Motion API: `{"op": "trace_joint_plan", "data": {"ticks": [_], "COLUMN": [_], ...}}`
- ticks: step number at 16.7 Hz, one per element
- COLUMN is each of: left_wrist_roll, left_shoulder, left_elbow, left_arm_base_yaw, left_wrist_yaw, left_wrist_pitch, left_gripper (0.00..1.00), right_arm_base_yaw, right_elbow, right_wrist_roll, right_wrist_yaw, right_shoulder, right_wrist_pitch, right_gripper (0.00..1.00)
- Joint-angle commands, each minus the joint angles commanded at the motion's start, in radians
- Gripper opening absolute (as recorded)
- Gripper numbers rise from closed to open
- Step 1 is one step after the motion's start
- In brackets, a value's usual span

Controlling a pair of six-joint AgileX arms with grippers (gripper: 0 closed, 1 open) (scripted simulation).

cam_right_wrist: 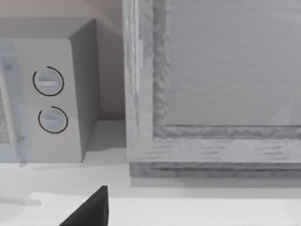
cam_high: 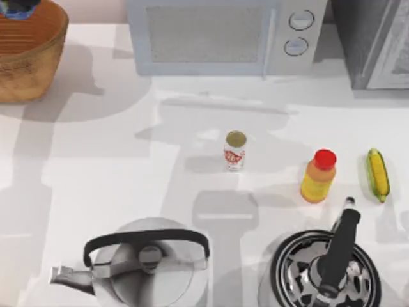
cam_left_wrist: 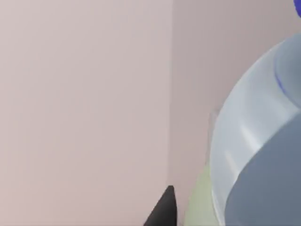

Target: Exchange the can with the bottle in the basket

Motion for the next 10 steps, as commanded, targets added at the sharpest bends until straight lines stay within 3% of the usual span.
{"op": "trace_joint_plan", "data": {"ticks": [5, 10], "left_wrist_roll": [0.033, 0.06], "left_shoulder": [0.036, 0.11], "left_elbow": [0.346, 0.43], "left_arm_base_yaw": [0.086, 0.14], "left_wrist_yaw": [-0.033, -0.096], "left_wrist_pitch": [-0.393, -0.557], "left_gripper": [0.0, 0.0], "right_arm_base_yaw": [0.0, 0.0], "right_elbow": [0.0, 0.0], "right_wrist_roll": [0.0, 0.0], "right_wrist_yaw": [0.0, 0.0], "right_shoulder": [0.0, 0.0], "right_wrist_pitch": [0.0, 0.0], "right_gripper": [1.0, 1.0]}}
